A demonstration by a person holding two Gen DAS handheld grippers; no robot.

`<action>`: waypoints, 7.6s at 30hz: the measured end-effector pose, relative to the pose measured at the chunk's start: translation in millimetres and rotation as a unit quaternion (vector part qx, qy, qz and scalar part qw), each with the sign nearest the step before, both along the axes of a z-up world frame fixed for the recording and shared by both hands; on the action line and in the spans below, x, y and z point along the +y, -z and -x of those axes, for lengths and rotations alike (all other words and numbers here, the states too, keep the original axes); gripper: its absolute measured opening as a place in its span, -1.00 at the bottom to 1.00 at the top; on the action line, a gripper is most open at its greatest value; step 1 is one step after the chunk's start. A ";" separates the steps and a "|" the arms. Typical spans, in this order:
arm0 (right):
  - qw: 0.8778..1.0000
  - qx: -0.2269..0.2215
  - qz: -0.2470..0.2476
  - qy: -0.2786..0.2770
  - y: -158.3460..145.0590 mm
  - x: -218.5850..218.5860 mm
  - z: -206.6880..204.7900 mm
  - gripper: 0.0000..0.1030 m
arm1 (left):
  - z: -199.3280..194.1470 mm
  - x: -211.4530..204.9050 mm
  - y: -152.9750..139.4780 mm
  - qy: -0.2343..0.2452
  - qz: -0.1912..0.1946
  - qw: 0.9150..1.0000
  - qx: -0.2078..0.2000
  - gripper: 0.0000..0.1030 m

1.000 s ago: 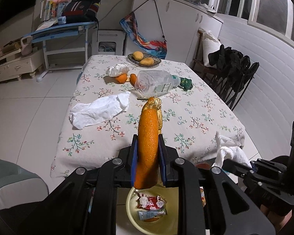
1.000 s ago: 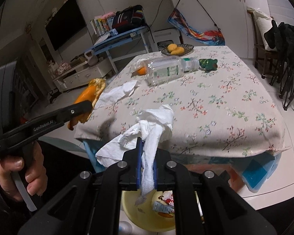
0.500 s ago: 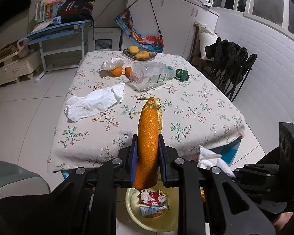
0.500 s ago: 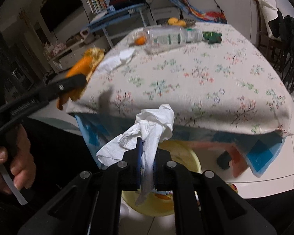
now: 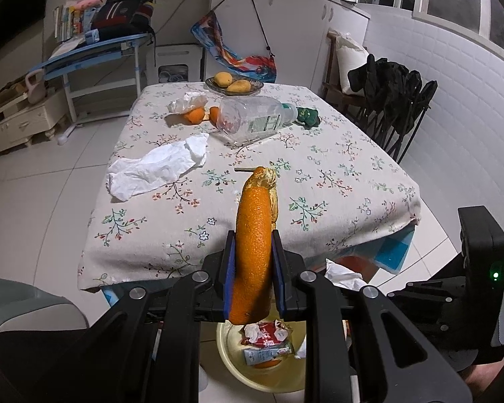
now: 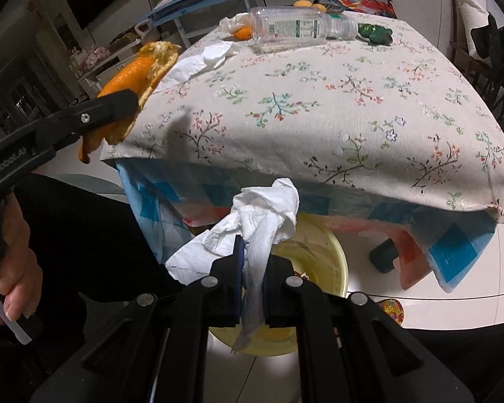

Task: Collect trash
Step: 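Hold both tools over the yellow basin and open them to drop tissues and peel, then raise both tools from the basin back over the table, then grasp the green knitted tree toy with the right tool while the left tool grasps a white tissue, then lift the green toy with the right tool while the left tool lifts the tissue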

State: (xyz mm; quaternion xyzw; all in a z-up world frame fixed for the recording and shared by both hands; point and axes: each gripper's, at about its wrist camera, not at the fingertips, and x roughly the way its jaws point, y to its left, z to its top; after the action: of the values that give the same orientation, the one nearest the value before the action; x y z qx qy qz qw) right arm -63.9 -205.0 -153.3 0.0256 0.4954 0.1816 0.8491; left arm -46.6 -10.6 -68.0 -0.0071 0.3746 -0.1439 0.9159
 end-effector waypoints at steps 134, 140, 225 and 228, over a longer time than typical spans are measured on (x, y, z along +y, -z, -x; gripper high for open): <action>0.984 -0.137 0.114 0.025 -48.2 -79.5 -235.6 0.73 | -168.1 48.0 17.0 -0.088 -0.075 0.990 0.079 0.68; 0.986 -0.137 0.088 0.023 -49.0 -85.6 -252.5 0.73 | -183.3 49.7 23.5 -0.088 -0.067 0.989 0.095 0.68; 0.998 -0.050 0.013 -0.023 -39.4 -57.6 -165.4 0.74 | -165.0 24.4 20.4 -0.044 -0.027 0.993 0.104 0.65; 0.998 -0.049 0.018 -0.025 -38.1 -55.3 -166.4 0.74 | -165.2 20.0 23.0 -0.039 -0.037 0.993 0.106 0.65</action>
State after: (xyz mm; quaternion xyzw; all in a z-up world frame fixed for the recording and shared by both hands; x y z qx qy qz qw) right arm 102.5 -260.3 -115.2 -0.0114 0.4567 0.1946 0.8680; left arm 118.6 9.5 -91.0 -0.0028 0.4742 -0.0921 0.8756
